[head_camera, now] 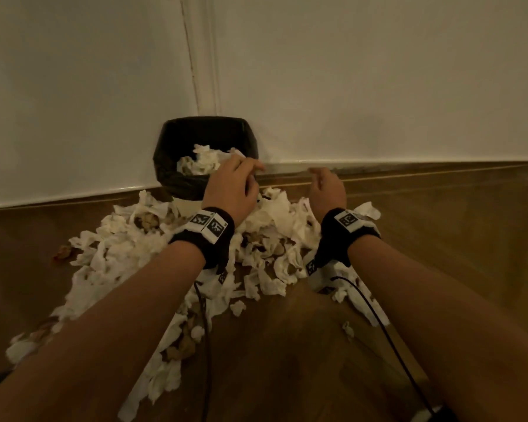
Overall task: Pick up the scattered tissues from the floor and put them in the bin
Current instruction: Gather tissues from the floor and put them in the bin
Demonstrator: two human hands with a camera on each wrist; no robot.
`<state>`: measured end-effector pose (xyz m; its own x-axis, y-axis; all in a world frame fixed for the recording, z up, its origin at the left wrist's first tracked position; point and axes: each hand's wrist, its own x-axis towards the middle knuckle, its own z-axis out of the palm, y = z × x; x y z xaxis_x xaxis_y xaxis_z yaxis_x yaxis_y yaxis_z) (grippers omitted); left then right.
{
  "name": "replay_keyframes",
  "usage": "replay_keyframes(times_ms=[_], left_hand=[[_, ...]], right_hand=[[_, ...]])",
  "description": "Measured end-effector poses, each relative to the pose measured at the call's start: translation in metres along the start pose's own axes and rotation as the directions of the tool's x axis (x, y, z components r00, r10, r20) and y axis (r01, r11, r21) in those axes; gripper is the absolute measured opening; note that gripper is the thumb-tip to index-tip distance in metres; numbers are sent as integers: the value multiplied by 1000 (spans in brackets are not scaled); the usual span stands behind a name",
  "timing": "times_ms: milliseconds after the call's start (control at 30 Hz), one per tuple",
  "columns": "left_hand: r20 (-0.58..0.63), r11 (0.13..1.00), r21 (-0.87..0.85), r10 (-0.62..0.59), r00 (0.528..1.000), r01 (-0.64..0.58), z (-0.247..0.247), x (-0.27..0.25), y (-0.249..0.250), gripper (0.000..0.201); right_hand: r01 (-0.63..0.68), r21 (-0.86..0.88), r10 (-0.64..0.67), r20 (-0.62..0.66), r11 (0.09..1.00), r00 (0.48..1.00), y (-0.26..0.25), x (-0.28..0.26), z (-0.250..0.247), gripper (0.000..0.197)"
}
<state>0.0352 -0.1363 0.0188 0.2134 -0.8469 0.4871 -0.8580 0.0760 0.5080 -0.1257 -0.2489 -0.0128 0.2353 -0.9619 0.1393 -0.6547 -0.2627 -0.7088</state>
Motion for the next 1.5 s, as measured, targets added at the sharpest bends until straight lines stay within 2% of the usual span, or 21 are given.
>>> replay_keyframes(times_ms=[133, 233, 300, 400, 500, 633, 733, 800, 900, 967, 1033, 1133, 1200, 1333, 1400, 1500], left_hand=[[162, 997, -67, -13, 987, 24, 42, -28, 30, 20], [338, 999, -40, -14, 941, 29, 76, -52, 48, 18], [467, 999, -36, -4, 884, 23, 100, -68, 57, 18], [634, 1000, -5, -12, 773, 20, 132, -91, 72, 18], [734, 1000, 19, -5, 679, -14, 156, -109, 88, 22], [835, 988, 51, 37, 549, -145, 180, -128, 106, 28], [863, 979, 43, 65, 500, -201, 191, -140, 117, 31], [887, 978, 46, 53, 459, -201, 196, -144, 119, 34], [919, 971, 61, 36, 392, -231, 200, -145, 117, 34], [918, 983, 58, 15, 396, -172, 203, -144, 114, 31], [918, 991, 52, 2, 396, -125, 205, -143, 114, 30], [925, 986, 71, -9, 379, -149, 208, -142, 116, 32], [923, 980, 83, -8, 385, -180, 210, -143, 114, 32], [900, 989, 92, -34, 434, -114, 212, -141, 106, 28], [887, 994, 84, -42, 460, -72, 211, -139, 101, 23], [848, 998, 64, -47, 527, -14, 210, -136, 91, 19]], right_hand=[[-139, -58, 136, -54, 989, 989, 58, -22, -27, 30], [-257, -84, 249, -90, 963, 964, 91, -43, -41, 30], [-368, -95, 359, -103, 925, 928, 111, -56, -48, 30], [-537, -69, 531, -93, 841, 842, 137, -72, -56, 34], [-641, -39, 637, -84, 767, 767, 157, -83, -62, 39], [-732, -90, 732, -33, 675, 680, 183, -97, -71, 48], [-769, -191, 789, 56, 610, 612, 196, -104, -75, 48], [-737, -282, 786, 127, 614, 606, 201, -108, -72, 47], [-648, -357, 736, 240, 673, 633, 202, -115, -63, 51], [-537, -470, 697, 290, 701, 656, 203, -119, -56, 62], [-480, -535, 683, 284, 695, 673, 204, -124, -51, 74], [-487, -568, 684, 197, 663, 703, 208, -132, -44, 73], [-528, -533, 689, 153, 661, 709, 209, -137, -39, 64], [-593, -474, 714, 117, 651, 691, 212, -145, -34, 34], [-574, -492, 709, 137, 655, 691, 213, -147, -36, 30], [-551, -511, 709, 179, 660, 683, 213, -146, -39, 31]])
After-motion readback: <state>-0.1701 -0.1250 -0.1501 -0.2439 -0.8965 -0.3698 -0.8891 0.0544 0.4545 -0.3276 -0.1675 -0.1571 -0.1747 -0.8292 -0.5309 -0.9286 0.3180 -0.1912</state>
